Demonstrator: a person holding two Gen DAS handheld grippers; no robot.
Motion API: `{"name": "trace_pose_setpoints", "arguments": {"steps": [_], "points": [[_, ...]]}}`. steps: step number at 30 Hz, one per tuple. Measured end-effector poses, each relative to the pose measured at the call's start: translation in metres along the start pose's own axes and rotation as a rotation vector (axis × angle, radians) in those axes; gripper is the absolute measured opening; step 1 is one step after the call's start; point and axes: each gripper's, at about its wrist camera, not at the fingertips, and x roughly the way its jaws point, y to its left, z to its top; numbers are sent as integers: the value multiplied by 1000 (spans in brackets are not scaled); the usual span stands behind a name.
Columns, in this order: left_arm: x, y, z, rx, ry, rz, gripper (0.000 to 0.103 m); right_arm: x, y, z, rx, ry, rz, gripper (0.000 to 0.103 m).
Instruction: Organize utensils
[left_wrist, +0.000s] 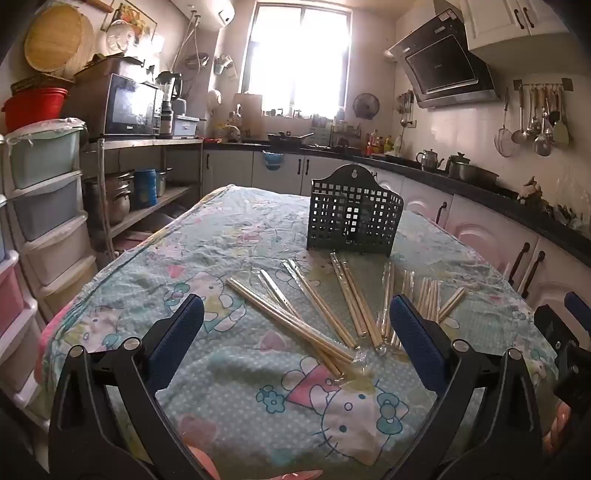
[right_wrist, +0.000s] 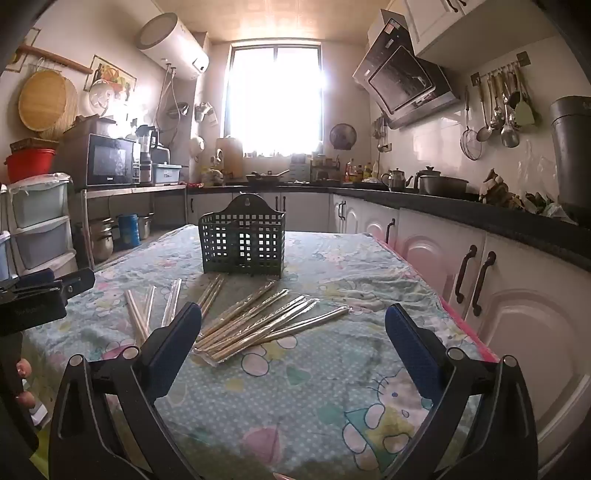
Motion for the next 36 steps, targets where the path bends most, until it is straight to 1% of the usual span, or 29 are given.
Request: {"name": "trace_pose_setpoints", "arguments": {"steps": [5, 8, 9, 10, 12, 19, 36], "points": [[-1, 1, 1, 0, 4, 2, 92, -2, 0, 0, 0, 3, 3, 97], [-3, 3, 1, -7, 4, 6, 92, 3, 1, 0, -7, 20, 3, 97], [2, 2, -1, 0, 6, 3, 92, 2, 0, 0, -8, 20, 1, 97], [2, 2, -2, 1, 4, 2, 92, 2, 6, -1, -2, 17, 6, 97], [2, 2, -1, 0, 6, 3, 92, 1, 7, -2, 0, 18, 5, 97], [3, 10, 3, -10, 10, 5, 92, 5, 2, 0, -1, 23, 10, 97], [-1, 1, 1, 2, -10, 5, 92, 5, 2, -1, -1, 14, 9, 97]]}}
